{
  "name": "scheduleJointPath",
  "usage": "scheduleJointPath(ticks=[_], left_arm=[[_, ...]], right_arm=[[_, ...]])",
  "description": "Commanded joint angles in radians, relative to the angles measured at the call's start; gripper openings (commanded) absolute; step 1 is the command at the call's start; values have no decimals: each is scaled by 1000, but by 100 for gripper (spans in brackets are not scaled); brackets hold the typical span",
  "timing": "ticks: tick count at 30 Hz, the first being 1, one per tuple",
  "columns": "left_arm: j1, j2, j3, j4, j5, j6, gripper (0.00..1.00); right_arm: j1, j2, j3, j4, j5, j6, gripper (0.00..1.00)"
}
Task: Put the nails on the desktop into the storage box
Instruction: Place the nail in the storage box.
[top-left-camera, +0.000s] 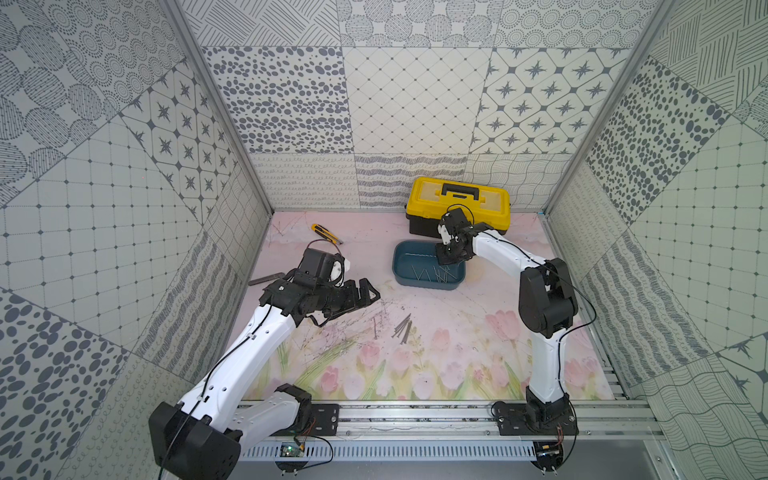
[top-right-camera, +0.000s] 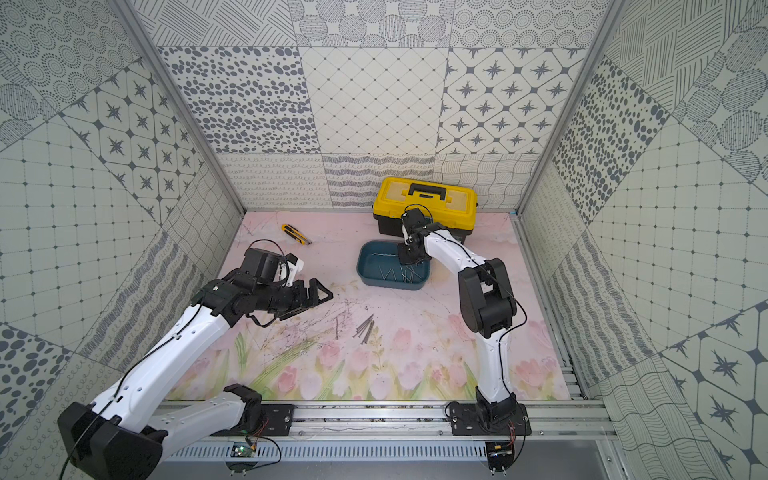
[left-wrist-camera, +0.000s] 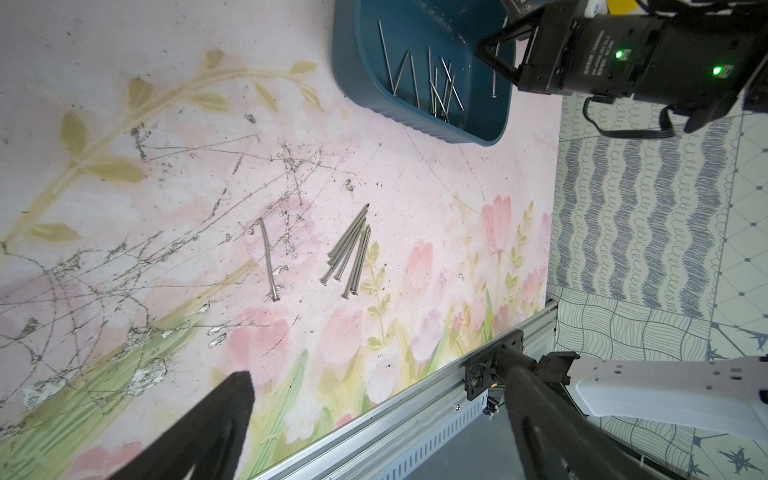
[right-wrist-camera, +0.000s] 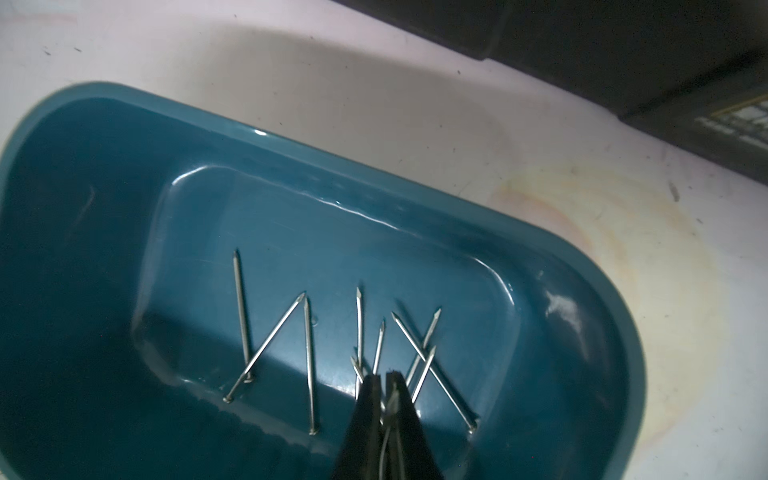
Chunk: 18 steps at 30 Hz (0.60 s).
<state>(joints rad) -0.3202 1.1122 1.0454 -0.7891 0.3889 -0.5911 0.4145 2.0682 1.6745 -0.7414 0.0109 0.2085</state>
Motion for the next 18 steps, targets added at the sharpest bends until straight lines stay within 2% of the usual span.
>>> scheduleJointPath(ticks=[1,18], left_arm=[[6,14,8,-34,-21,53,99],[7,34,6,-47,-30,74,99]], right_arm=[[1,17,-22,10,48,-5,0],[1,32,-70,10,78,7,8]])
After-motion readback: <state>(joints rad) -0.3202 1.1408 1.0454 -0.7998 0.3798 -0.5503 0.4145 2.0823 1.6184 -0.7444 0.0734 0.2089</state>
